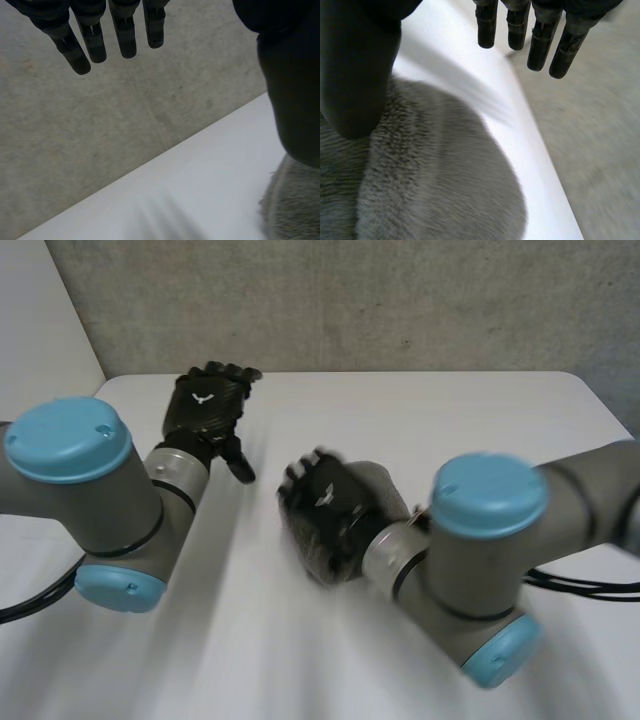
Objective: Fold the towel.
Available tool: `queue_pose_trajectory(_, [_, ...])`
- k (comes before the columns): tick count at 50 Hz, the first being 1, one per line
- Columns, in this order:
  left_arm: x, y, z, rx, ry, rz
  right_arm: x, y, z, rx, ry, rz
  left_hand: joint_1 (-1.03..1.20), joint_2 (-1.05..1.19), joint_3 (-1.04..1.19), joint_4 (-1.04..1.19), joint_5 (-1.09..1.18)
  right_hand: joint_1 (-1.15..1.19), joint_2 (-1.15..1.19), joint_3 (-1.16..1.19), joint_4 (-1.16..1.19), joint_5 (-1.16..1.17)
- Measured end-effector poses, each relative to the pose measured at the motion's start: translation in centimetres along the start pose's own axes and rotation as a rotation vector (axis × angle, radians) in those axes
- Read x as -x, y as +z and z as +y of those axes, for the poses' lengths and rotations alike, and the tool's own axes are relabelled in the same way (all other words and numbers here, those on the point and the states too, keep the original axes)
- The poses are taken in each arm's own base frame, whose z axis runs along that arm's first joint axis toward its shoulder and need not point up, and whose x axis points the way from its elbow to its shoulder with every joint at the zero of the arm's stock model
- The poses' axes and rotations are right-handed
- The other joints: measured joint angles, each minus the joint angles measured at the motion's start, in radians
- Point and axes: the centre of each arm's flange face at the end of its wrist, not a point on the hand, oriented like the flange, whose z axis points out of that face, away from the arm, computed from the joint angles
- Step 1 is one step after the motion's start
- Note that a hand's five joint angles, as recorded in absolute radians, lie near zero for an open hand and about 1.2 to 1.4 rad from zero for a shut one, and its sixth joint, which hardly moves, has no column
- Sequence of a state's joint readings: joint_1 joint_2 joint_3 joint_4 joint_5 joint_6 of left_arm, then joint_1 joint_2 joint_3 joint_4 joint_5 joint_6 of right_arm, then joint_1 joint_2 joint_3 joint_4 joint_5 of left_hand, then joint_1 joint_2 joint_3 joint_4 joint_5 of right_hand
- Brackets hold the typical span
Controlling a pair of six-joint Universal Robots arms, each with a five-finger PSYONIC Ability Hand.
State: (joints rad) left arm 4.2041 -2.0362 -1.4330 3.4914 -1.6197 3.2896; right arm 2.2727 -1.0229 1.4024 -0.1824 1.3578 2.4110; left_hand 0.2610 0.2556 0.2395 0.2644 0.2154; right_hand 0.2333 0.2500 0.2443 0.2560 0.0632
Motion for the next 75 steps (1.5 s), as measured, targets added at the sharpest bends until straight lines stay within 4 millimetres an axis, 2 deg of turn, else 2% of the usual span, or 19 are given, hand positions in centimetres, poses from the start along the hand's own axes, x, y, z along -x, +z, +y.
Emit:
queue_pose_trajectory(4, [-1.4, 0.0, 0.4, -0.001, -0.013, 0.046, -3.2, -0.7, -0.1, 0.011, 0.180, 0.085, 0.000, 0.000, 0.000, 0.000, 0.000, 0.000, 0.000, 0.000, 0.000, 0.000])
queue_pose_trajectory(7, [-2.8, -0.1, 1.0, 0.005, -0.029, 0.092, -5.3, -1.4, 0.7, 0.049, 0.313, 0.139, 0.000, 0.000, 0.000, 0.000, 0.000, 0.000, 0.000, 0.000, 0.000, 0.000])
queue_pose_trajectory(12, [-5.0, -0.4, 2.6, 0.038, -0.045, 0.153, -6.9, -2.1, 2.5, 0.140, 0.446, 0.169, 0.000, 0.000, 0.000, 0.000, 0.000, 0.000, 0.000, 0.000, 0.000, 0.000])
queue_pose_trajectory(15, [-6.1, -0.6, 3.6, 0.059, -0.046, 0.178, -7.2, -2.0, 3.4, 0.174, 0.488, 0.169, 0.000, 0.000, 0.000, 0.000, 0.000, 0.000, 0.000, 0.000, 0.000, 0.000])
queue_pose_trajectory(18, [-7.3, -0.8, 5.4, 0.099, -0.039, 0.204, -7.1, -1.2, 5.3, 0.221, 0.542, 0.160, 0.000, 0.000, 0.000, 0.000, 0.000, 0.000, 0.000, 0.000, 0.000, 0.000])
queue_pose_trajectory(25, [-8.3, -0.8, 8.8, 0.172, -0.013, 0.221, -6.1, 0.5, 8.4, 0.279, 0.593, 0.130, 0.000, 0.000, 0.000, 0.000, 0.001, 0.000, 0.000, 0.000, 0.000, 0.000])
queue_pose_trajectory(29, [-8.4, -0.8, 9.7, 0.192, 0.002, 0.223, -5.7, 1.1, 9.6, 0.301, 0.601, 0.116, 0.000, 0.000, 0.000, 0.000, 0.001, 0.000, 0.000, 0.000, 0.000, 0.000])
queue_pose_trajectory(32, [-8.4, -0.8, 9.7, 0.193, 0.007, 0.223, -5.5, 1.2, 9.7, 0.312, 0.603, 0.100, 0.000, 0.000, 0.000, 0.000, 0.001, -0.001, 0.000, 0.000, 0.000, 0.000])
queue_pose_trajectory(37, [-8.1, -0.8, 8.1, 0.164, 0.006, 0.218, -6.0, 0.8, 8.6, 0.304, 0.603, 0.088, 0.000, 0.000, 0.000, 0.000, 0.000, -0.001, 0.000, 0.000, 0.000, 0.000])
queue_pose_trajectory(41, [-7.6, -0.9, 5.3, 0.121, 0.004, 0.210, -8.3, -0.3, 5.9, 0.242, 0.586, 0.145, 0.000, 0.000, 0.000, 0.000, 0.000, -0.001, 0.000, 0.000, 0.000, 0.000])
queue_pose_trajectory(45, [-6.7, -1.5, 2.0, 0.086, 0.013, 0.197, -11.5, -2.0, 3.0, 0.170, 0.563, 0.261, 0.000, 0.000, 0.000, 0.000, 0.000, -0.003, 0.000, 0.000, 0.000, 0.000])
queue_pose_trajectory(47, [-6.1, -1.8, 0.5, 0.077, 0.019, 0.181, -12.8, -2.8, 2.1, 0.154, 0.555, 0.319, 0.000, 0.000, 0.000, 0.000, 0.000, -0.004, 0.000, 0.000, 0.000, 0.000])
queue_pose_trajectory(50, [-4.1, -2.3, -1.9, 0.075, 0.030, 0.120, -15.0, -4.5, 0.8, 0.141, 0.541, 0.426, 0.000, 0.000, 0.000, 0.000, 0.000, -0.004, 0.000, 0.000, 0.000, 0.000])
queue_pose_trajectory(54, [-1.2, -2.8, -4.1, 0.085, 0.034, 0.025, -16.2, -6.0, 0.1, 0.147, 0.535, 0.501, 0.000, 0.000, 0.000, 0.000, 0.000, -0.004, 0.000, 0.000, 0.000, 0.000])
queue_pose_trajectory(57, [0.6, -3.6, -5.5, 0.093, 0.031, -0.033, -16.7, -6.9, 0.1, 0.163, 0.536, 0.535, 0.000, 0.000, 0.000, 0.000, 0.000, -0.004, 0.000, 0.000, 0.000, 0.000])
queue_pose_trajectory(62, [2.2, -5.4, -6.9, 0.096, 0.025, -0.077, -16.7, -8.0, 0.3, 0.180, 0.541, 0.557, 0.000, 0.000, 0.000, 0.000, 0.000, -0.004, 0.000, 0.000, 0.000, 0.000])
queue_pose_trajectory(68, [2.9, -7.1, -7.4, 0.097, 0.024, -0.092, -16.2, -8.9, 0.2, 0.186, 0.546, 0.568, 0.000, 0.000, 0.000, 0.000, 0.000, -0.004, 0.000, 0.000, 0.000, 0.000])
queue_pose_trajectory(75, [3.0, -7.7, -7.1, 0.104, 0.011, -0.093, -15.6, -9.1, 0.3, 0.193, 0.547, 0.579, 0.000, 0.000, 0.000, 0.000, 0.002, -0.004, 0.000, 0.000, 0.000, 0.000])
